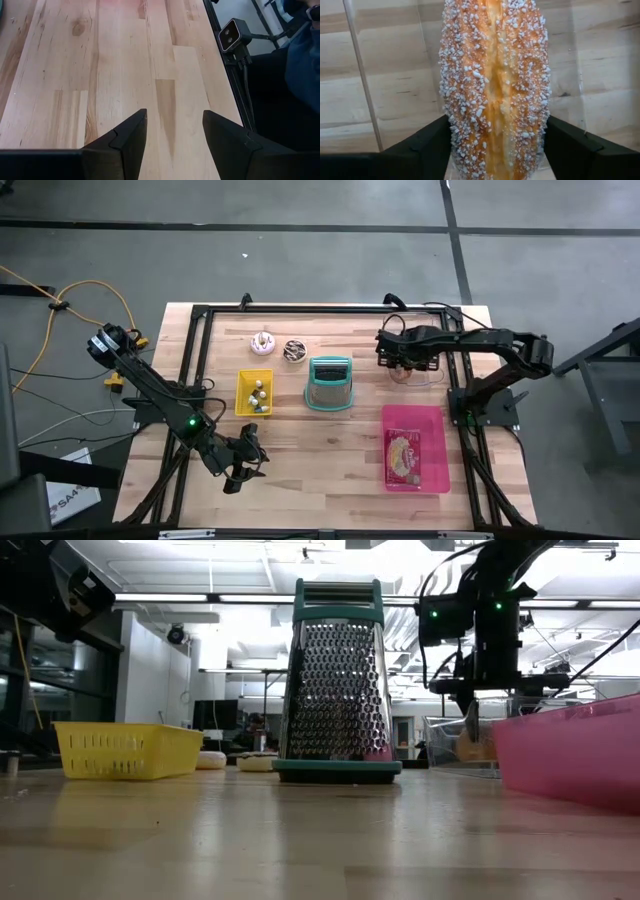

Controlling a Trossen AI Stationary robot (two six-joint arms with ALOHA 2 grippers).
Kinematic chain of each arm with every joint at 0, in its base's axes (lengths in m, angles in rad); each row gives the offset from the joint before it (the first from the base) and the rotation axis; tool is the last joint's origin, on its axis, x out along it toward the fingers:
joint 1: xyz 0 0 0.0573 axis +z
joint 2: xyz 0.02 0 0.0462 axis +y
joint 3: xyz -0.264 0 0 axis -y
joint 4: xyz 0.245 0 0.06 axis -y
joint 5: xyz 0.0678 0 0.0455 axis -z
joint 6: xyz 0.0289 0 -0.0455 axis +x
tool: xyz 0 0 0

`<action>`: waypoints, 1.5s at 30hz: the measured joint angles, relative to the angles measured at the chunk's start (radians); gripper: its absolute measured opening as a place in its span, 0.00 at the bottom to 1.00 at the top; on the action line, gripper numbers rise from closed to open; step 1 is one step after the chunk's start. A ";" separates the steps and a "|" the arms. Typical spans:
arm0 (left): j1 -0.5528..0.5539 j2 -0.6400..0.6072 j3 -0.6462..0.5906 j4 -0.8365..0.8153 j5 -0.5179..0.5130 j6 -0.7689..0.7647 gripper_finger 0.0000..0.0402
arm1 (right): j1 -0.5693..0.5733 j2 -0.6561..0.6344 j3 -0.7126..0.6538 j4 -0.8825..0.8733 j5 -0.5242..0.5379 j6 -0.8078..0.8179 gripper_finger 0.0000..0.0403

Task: Pick & Place Food Item
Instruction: Put the bread into the transparent bin, then put the dark brown donut into the transparent bin

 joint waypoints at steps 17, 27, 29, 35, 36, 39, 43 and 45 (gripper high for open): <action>0.000 0.000 0.000 0.001 0.000 0.000 0.47 | -0.027 0.000 0.000 0.002 -0.029 -0.002 0.78; 0.000 0.000 0.000 0.001 0.000 0.000 0.47 | -0.027 -0.014 0.001 0.003 -0.027 0.000 0.77; 0.000 0.000 0.000 0.001 0.000 0.000 0.47 | -0.027 -0.042 0.001 0.003 -0.022 0.000 0.77; 0.000 0.000 0.000 0.002 0.000 0.000 0.47 | -0.027 -0.156 0.002 0.003 0.013 0.001 0.77; 0.000 0.000 0.000 0.002 0.000 0.000 0.47 | -0.027 -0.172 0.002 0.003 0.018 0.003 0.77; 0.000 0.000 0.000 0.002 0.000 0.000 0.47 | -0.025 -0.212 0.002 0.005 0.033 0.023 0.77; 0.000 0.000 0.000 0.003 0.000 0.000 0.47 | -0.023 -0.228 0.002 0.012 0.035 0.024 0.77; 0.000 0.000 0.000 0.003 0.000 0.000 0.47 | -0.024 -0.228 0.002 0.021 0.033 0.024 0.77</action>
